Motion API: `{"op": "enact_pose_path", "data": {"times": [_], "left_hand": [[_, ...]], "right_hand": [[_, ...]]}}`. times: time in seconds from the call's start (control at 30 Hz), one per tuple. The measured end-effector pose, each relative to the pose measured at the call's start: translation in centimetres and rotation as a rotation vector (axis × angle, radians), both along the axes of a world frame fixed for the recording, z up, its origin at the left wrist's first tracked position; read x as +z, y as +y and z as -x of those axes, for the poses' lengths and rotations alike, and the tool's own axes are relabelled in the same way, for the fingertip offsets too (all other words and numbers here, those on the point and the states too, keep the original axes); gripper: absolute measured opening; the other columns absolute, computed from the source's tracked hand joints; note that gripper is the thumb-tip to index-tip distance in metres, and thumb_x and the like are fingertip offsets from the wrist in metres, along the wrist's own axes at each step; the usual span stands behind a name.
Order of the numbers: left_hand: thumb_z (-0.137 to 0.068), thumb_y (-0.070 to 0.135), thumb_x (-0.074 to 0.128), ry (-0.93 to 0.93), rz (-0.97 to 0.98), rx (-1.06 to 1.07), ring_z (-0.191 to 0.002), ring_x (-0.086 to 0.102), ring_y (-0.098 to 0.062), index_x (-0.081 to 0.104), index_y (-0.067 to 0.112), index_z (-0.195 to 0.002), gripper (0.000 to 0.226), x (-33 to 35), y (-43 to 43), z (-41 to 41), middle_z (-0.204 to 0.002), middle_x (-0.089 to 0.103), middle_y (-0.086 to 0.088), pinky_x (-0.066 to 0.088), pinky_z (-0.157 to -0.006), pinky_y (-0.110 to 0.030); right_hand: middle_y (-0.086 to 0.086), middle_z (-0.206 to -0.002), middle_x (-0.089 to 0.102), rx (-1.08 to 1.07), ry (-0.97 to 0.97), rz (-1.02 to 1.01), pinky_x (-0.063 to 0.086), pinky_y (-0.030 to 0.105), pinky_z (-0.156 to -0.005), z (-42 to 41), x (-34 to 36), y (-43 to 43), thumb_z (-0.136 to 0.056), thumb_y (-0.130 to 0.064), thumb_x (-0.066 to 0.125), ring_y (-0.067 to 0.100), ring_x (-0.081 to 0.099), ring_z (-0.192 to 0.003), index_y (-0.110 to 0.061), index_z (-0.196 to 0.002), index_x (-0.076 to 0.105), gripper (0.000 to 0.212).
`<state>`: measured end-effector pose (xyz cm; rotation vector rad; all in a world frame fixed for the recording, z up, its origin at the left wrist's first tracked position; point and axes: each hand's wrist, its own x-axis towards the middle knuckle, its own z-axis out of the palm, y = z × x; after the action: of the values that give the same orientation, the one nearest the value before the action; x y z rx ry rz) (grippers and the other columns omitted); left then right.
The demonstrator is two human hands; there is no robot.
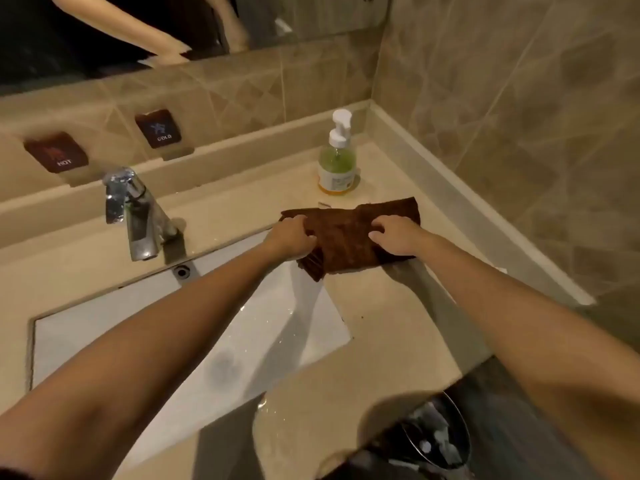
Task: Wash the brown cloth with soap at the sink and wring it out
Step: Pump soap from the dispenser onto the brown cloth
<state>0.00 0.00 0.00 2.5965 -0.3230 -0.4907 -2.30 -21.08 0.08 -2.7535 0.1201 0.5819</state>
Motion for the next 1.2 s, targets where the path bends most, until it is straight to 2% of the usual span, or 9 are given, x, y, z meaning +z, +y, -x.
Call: {"op": "enact_pose_path", "data": {"times": [0.13,0.3,0.43,0.6,0.73,0.83,0.97,1.1,1.2], "left_hand": [[-0.086,0.009,0.043,0.016,0.025,-0.036,-0.112,0.056,-0.035,0.056,0.01,-0.125,0.042,-0.1,-0.8,-1.9,-0.124,0.062,-0.017,0.044,-0.09,-0.035],[-0.088,0.005,0.04,-0.042,0.038,-0.027,-0.118,0.053,-0.034,0.052,0.011,-0.13,0.044,-1.6,-2.4,-4.8,-0.129,0.059,-0.015,0.041,-0.088,-0.034],[-0.089,0.015,0.044,-0.108,-0.118,-0.031,-0.11,0.056,-0.035,0.052,0.008,-0.126,0.038,-3.6,-3.3,-6.2,-0.121,0.062,-0.017,0.045,-0.082,-0.039],[-0.091,0.028,0.049,-0.298,-0.323,-0.05,-0.104,0.051,-0.032,0.053,0.009,-0.117,0.032,-5.2,-4.5,-6.2,-0.111,0.059,-0.013,0.038,-0.081,-0.04],[-0.092,0.023,0.044,-0.345,-0.323,-0.058,-0.103,0.048,-0.031,0.057,0.008,-0.109,0.026,-5.0,-4.7,-6.3,-0.108,0.057,-0.011,0.032,-0.082,-0.039],[-0.086,0.021,0.051,-0.313,-0.036,0.004,-0.093,0.047,-0.026,0.06,0.006,-0.093,0.019,-3.8,-4.3,-6.7,-0.096,0.055,-0.01,0.029,-0.076,-0.033],[-0.089,0.015,0.049,0.052,0.483,0.276,-0.069,0.046,-0.013,0.052,0.012,-0.083,0.007,-1.2,-3.6,-7.5,-0.076,0.054,0.0,0.035,-0.062,-0.026],[-0.089,0.028,0.057,0.228,0.671,0.32,-0.08,0.054,-0.014,0.061,0.018,-0.087,0.011,0.2,-3.9,-7.9,-0.088,0.061,-0.003,0.042,-0.076,-0.026],[-0.087,0.043,0.062,0.386,0.732,0.273,-0.092,0.067,-0.012,0.071,0.023,-0.104,0.027,1.4,-4.2,-8.8,-0.102,0.072,0.003,0.051,-0.084,-0.023]], "right_hand": [[0.012,-0.148,0.036,-0.082,0.011,0.041,0.027,0.05,-0.11,-1.9,-0.1,-0.3,-0.097,-0.038,0.035,0.037,0.025,-0.136,-0.015,-0.143,0.032,0.051],[0.01,-0.144,0.041,-0.021,-0.004,0.132,0.03,0.048,-0.106,-5.3,-0.6,-0.6,-0.099,-0.035,0.033,0.034,0.028,-0.133,-0.016,-0.142,0.035,0.047],[0.01,-0.14,0.046,0.05,-0.071,0.144,0.031,0.045,-0.103,-7.2,-2.1,-0.5,-0.098,-0.031,0.038,0.031,0.034,-0.13,-0.017,-0.14,0.038,0.044],[0.01,-0.121,0.056,0.143,-0.234,0.164,0.036,0.042,-0.096,-7.9,-3.8,-1.4,-0.093,-0.031,0.05,0.03,0.043,-0.116,-0.014,-0.124,0.055,0.036],[0.008,-0.104,0.058,0.154,-0.274,0.016,0.039,0.035,-0.089,-8.1,-4.1,-2.4,-0.09,-0.027,0.057,0.026,0.047,-0.105,-0.013,-0.098,0.064,0.018],[0.006,-0.097,0.06,0.131,-0.242,-0.218,0.043,0.032,-0.081,-8.6,-3.0,-3.3,-0.087,-0.022,0.061,0.022,0.054,-0.094,-0.018,-0.084,0.057,0.006],[0.0,-0.083,0.059,0.126,-0.161,-0.419,0.039,0.01,-0.067,-9.1,-0.5,-4.3,-0.084,-0.015,0.064,0.015,0.055,-0.079,-0.017,-0.09,0.055,0.011],[0.005,-0.091,0.066,0.082,-0.01,-0.695,0.044,0.02,-0.083,-10.5,2.7,-4.6,-0.081,-0.004,0.066,0.013,0.06,-0.087,-0.015,-0.097,0.065,0.019],[0.001,-0.086,0.065,0.036,0.027,-0.842,0.048,0.013,-0.075,-11.6,4.6,-4.6,-0.082,-0.003,0.064,0.005,0.061,-0.079,-0.01,-0.094,0.067,0.014]]}}
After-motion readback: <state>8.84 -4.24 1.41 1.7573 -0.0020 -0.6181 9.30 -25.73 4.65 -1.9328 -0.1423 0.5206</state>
